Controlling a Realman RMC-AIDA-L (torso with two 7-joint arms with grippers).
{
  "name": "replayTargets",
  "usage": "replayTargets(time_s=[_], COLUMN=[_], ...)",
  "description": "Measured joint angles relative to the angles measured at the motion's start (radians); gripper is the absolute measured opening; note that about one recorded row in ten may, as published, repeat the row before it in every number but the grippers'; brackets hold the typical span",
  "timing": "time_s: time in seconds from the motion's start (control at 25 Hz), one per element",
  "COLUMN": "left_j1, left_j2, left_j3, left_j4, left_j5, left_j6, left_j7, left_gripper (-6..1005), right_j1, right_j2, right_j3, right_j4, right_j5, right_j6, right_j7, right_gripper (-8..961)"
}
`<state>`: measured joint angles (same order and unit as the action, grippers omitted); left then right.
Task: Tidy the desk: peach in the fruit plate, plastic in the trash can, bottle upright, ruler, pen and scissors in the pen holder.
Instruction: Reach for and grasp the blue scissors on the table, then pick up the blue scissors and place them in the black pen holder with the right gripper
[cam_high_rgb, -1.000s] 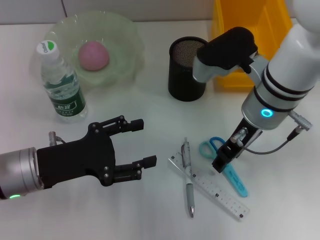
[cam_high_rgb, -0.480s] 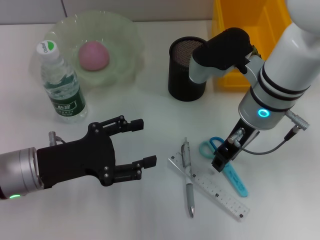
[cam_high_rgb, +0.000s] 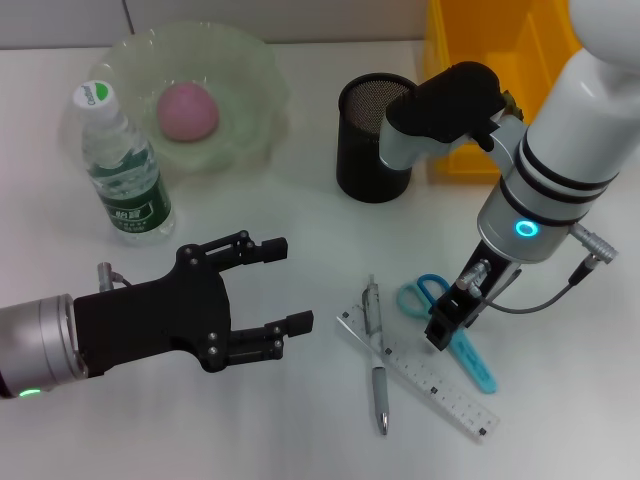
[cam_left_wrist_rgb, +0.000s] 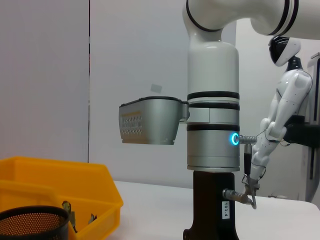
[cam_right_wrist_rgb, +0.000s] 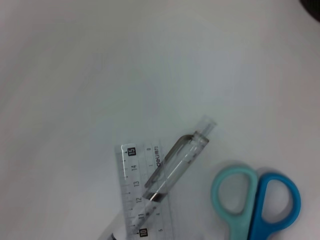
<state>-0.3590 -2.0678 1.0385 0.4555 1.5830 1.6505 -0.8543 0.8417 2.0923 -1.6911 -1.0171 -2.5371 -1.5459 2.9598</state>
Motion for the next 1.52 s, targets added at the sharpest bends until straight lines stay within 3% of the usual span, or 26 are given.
replayTargets(time_s=[0.64, 1.08, 1.52], left_j1=[-0.002, -0.001, 0.002], left_j2=[0.000, 0.000, 0.000], left_j3=[0.000, 0.000, 0.000], left_j4=[0.000, 0.000, -0.002], left_j5=[0.000, 0.000, 0.000], left_j6=[-0.001, -0.003, 0.002], left_j7=[0.001, 0.006, 0.011], left_gripper=[790, 790, 790], right_j1=[0.014, 0.020, -0.077], right_j2=[0.000, 0.000, -0.005], right_j3=[0.001, -0.014, 0.034], right_j4=[0.039, 0.047, -0.166], right_j5=[0.000, 0.000, -0.016], right_j6=[0.011, 0.011, -0.018], right_j7=[0.001, 0.000, -0.001], right_gripper=[253, 225, 223])
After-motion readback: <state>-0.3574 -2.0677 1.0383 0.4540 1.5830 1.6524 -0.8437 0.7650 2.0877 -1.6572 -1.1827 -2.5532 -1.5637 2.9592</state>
